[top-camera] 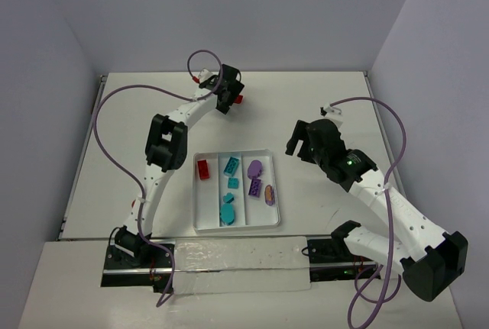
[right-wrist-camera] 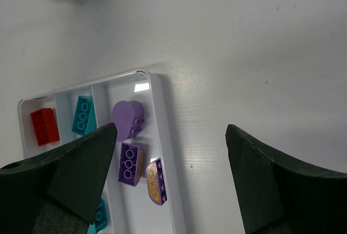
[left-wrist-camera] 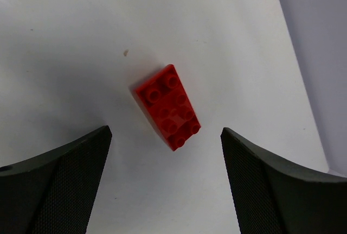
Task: Sort the legos into containers by color
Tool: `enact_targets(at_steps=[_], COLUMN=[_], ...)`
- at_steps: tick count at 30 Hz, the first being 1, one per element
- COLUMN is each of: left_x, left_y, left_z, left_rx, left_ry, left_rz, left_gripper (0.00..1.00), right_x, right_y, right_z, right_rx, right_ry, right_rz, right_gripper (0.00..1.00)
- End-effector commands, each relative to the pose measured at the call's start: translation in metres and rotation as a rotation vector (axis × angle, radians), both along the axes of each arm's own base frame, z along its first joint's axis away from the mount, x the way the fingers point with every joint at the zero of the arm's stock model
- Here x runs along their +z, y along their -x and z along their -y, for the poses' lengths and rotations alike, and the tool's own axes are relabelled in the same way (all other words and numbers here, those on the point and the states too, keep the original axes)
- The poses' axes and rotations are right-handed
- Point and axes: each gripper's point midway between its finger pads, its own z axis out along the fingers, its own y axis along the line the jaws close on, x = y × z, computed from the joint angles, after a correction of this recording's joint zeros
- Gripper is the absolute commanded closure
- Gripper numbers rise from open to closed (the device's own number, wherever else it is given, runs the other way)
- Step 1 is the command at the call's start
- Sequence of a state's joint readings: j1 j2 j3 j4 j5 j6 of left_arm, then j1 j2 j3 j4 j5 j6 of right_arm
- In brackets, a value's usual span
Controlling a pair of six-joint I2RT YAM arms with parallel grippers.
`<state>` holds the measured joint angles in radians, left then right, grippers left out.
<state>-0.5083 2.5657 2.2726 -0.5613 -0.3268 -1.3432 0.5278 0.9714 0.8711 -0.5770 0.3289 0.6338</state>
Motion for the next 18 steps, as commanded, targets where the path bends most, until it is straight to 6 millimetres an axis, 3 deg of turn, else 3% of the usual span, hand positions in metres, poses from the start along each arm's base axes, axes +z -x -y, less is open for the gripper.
enact_targets(at_steps=[1, 6, 8, 11, 18], left_x=[-0.008, -0.006, 0.012, 0.023, 0.036], left_y=[-0.008, 0.0, 0.001, 0.003, 0.001], left_z=[0.012, 0.007, 0.004, 0.001, -0.002], left_rx=[0.021, 0.055, 0.051, 0.034, -0.02], left_ry=[0.073, 0.093, 0.095, 0.08, 0.047], left_rz=[-0.003, -0.02, 0.008, 0.037, 0.032], left_gripper=[0.11, 0.14, 0.14, 0.14, 0.23], right_x=[0.008, 0.002, 0.003, 0.004, -0.003], right_y=[-0.002, 0.001, 0.001, 0.0, 0.0], right_z=[0.001, 0.001, 0.0, -0.001, -0.003], right_rx=[-0.006, -0.002, -0.002, 0.003, 0.008], right_ry=[-0.001, -0.006, -0.007, -0.008, -0.014], right_rz=[0.02, 0.009, 0.01, 0.012, -0.005], right_gripper=[0.11, 0.11, 0.11, 0.11, 0.11])
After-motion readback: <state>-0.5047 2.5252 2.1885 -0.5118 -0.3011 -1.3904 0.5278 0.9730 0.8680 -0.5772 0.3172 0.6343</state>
